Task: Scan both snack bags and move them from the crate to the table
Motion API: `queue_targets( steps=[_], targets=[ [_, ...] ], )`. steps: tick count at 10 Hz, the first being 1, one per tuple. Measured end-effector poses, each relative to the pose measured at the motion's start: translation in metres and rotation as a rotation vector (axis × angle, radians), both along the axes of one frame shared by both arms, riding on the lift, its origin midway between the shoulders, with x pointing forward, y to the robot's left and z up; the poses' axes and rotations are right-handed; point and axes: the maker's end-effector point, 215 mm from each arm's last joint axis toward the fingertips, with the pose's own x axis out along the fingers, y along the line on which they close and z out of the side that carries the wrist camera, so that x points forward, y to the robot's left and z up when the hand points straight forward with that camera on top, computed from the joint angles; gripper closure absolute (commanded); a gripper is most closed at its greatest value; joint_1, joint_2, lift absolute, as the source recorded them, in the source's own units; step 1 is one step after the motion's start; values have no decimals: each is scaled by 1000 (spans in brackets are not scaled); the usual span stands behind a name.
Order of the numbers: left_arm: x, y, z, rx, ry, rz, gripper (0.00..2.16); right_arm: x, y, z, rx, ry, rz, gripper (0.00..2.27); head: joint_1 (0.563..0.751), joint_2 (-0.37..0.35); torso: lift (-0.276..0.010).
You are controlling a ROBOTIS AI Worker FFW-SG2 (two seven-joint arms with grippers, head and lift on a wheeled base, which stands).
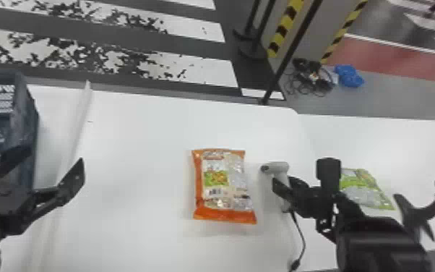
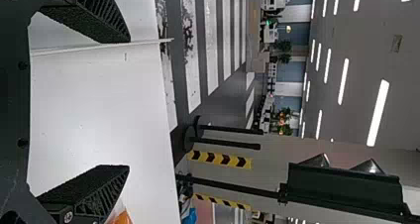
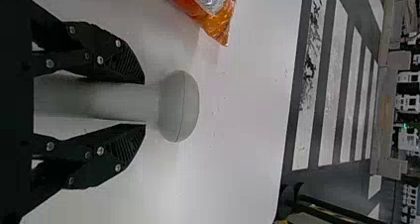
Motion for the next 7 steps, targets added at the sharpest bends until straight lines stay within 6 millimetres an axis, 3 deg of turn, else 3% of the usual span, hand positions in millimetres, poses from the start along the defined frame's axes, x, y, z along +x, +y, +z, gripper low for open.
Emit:
queue_targets(
  steps=[3, 5, 7],
  targets=[
    [1, 0, 1, 0, -2, 0, 87, -5, -1, 11, -4, -2, -12, 2256, 695, -306, -88],
    [1, 0, 2, 0, -3, 0, 87, -20, 11, 40, -13, -23, -13, 2256, 695, -300, -88],
    [1, 0, 2, -3, -3, 2, 87, -39, 41, 75, -9, -55, 31, 2256, 695, -278, -88]
  ],
)
